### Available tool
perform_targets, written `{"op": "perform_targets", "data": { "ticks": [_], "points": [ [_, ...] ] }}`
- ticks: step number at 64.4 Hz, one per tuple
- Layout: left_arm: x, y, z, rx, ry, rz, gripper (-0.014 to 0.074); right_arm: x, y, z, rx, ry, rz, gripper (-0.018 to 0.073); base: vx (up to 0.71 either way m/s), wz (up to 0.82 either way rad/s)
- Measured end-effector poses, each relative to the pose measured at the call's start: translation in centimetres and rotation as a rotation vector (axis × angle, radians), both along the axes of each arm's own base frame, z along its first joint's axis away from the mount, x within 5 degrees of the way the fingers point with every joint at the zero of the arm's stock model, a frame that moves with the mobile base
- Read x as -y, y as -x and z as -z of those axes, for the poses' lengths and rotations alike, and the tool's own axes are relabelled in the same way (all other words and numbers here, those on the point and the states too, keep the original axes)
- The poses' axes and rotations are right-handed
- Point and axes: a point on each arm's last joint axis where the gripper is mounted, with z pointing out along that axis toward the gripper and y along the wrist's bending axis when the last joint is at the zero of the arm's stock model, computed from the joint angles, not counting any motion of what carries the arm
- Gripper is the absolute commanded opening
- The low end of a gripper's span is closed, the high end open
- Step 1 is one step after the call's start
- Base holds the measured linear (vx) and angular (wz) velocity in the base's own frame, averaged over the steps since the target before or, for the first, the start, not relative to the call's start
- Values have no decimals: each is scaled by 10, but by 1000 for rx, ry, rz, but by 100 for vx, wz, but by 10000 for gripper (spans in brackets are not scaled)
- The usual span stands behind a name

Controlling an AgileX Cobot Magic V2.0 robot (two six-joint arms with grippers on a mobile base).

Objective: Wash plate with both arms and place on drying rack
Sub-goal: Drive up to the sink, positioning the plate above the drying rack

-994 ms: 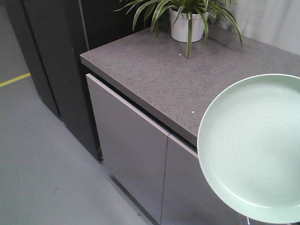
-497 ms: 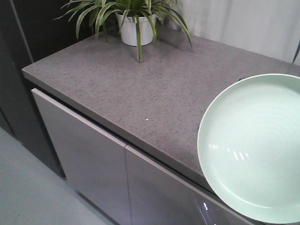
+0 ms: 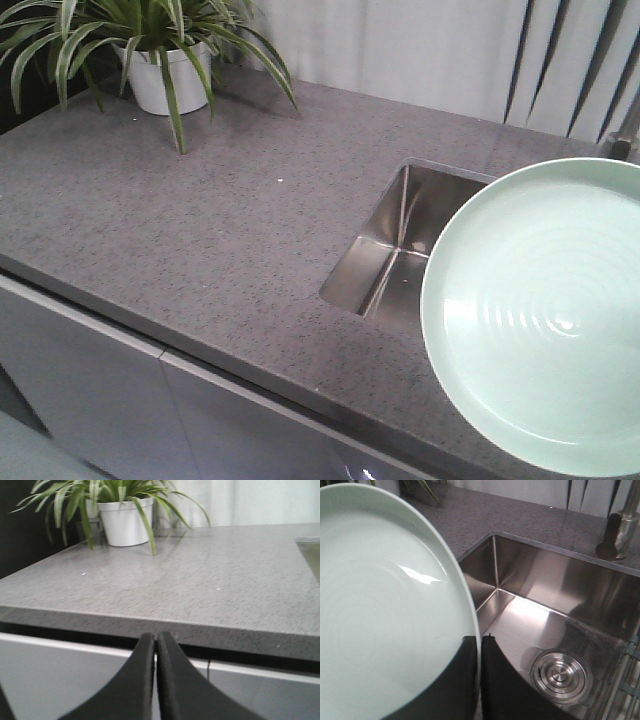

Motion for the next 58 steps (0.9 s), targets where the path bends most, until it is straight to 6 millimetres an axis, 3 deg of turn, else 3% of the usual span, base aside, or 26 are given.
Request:
{"op": "perform_targets", "data": {
  "ticks": [58],
  "points": [
    [0, 0, 0, 0, 0, 0, 4, 0, 0, 0, 0, 0, 0, -3, 6, -33]
  ]
}}
